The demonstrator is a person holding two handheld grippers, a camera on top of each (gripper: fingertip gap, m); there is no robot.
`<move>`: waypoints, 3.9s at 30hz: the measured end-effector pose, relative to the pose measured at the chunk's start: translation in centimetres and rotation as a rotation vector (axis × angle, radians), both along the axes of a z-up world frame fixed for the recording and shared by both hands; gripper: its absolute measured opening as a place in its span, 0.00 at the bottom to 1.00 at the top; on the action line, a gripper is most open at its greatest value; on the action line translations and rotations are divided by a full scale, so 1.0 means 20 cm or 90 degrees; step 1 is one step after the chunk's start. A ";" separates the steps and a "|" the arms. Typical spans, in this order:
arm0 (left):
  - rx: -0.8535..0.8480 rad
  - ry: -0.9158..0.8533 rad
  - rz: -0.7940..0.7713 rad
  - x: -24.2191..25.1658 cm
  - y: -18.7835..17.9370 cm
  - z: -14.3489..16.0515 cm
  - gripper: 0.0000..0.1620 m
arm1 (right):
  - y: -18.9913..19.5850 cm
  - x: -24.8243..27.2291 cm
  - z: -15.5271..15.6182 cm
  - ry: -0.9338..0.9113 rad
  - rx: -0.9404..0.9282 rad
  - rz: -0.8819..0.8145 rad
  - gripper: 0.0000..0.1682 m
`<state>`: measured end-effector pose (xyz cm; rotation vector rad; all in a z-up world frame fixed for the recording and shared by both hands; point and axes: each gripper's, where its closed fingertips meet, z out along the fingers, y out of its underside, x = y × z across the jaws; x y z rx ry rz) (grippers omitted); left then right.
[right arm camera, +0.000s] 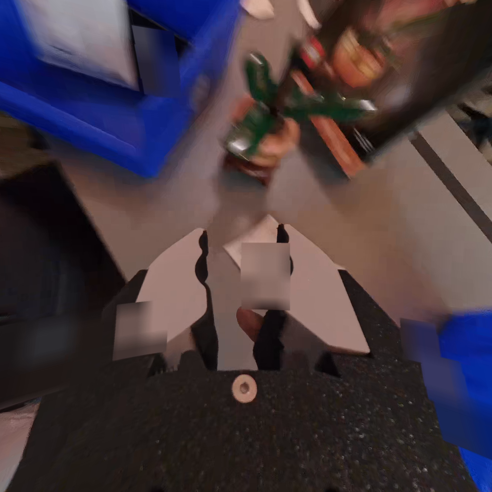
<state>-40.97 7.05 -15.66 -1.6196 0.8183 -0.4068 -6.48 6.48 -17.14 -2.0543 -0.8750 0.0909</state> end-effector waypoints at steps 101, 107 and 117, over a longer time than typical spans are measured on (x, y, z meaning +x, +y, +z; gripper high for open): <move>-0.068 0.068 -0.656 1.37 -0.30 -0.19 0.34 | -0.01 0.59 -0.36 -0.094 -0.163 -0.168 0.26; -0.075 0.054 -0.647 1.38 -0.28 -0.26 0.33 | 0.00 0.52 0.01 -0.254 -0.014 -0.218 0.25; -0.043 -0.043 -0.665 1.27 -0.20 -0.21 0.31 | 0.29 0.17 -0.42 -0.316 0.018 -0.273 0.19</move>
